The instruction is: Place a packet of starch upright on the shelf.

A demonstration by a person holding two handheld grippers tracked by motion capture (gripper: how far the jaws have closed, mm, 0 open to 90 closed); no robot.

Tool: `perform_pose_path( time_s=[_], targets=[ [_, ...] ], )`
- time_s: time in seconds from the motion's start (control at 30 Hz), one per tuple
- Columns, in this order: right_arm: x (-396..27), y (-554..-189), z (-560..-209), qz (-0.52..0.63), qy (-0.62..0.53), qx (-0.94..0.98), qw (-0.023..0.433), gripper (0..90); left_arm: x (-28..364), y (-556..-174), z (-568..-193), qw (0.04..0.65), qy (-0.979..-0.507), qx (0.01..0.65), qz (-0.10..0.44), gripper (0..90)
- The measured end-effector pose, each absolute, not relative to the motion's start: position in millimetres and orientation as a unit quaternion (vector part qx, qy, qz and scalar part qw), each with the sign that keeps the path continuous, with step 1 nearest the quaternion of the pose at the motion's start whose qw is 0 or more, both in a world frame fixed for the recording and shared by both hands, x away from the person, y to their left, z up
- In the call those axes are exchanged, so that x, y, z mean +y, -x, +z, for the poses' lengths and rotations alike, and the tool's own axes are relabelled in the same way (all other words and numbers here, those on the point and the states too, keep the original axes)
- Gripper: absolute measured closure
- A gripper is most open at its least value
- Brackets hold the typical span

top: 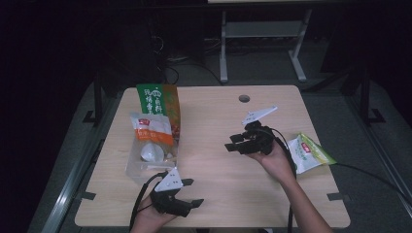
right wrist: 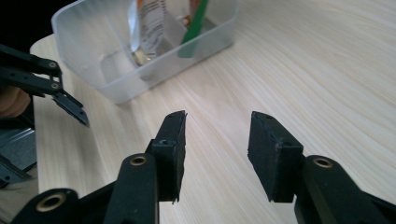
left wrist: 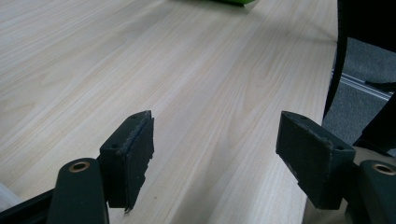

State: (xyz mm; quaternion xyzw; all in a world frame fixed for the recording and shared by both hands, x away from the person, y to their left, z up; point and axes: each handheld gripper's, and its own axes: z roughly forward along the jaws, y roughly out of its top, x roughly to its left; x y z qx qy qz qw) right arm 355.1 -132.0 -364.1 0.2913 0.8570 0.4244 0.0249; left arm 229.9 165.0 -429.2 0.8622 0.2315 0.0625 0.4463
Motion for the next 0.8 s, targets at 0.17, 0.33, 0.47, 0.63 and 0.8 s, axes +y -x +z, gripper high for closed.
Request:
perform_pose_path(
  time_s=[0.17,0.33,0.47,0.63,0.8],
  targets=[
    [-157,-350,-366,0.429,-0.318,0.845,0.035,52.7,166,-230,-429,0.442,-0.865,0.229,0.065,27.2],
    [-169,-347,-369,0.424,-0.33,0.843,0.036,52.1,165,-230,-429,0.444,-0.863,0.232,0.064,27.2],
    [-180,-344,-369,0.416,-0.338,0.843,0.038,51.8,165,-230,-429,0.444,-0.863,0.231,0.065,27.2],
    [-195,-339,-369,0.414,-0.353,0.838,0.041,50.2,165,-230,-429,0.444,-0.863,0.231,0.064,27.2],
    [-211,-332,-372,0.408,-0.365,0.836,0.045,48.9,164,-230,-429,0.444,-0.864,0.228,0.063,27.2]
  ],
)
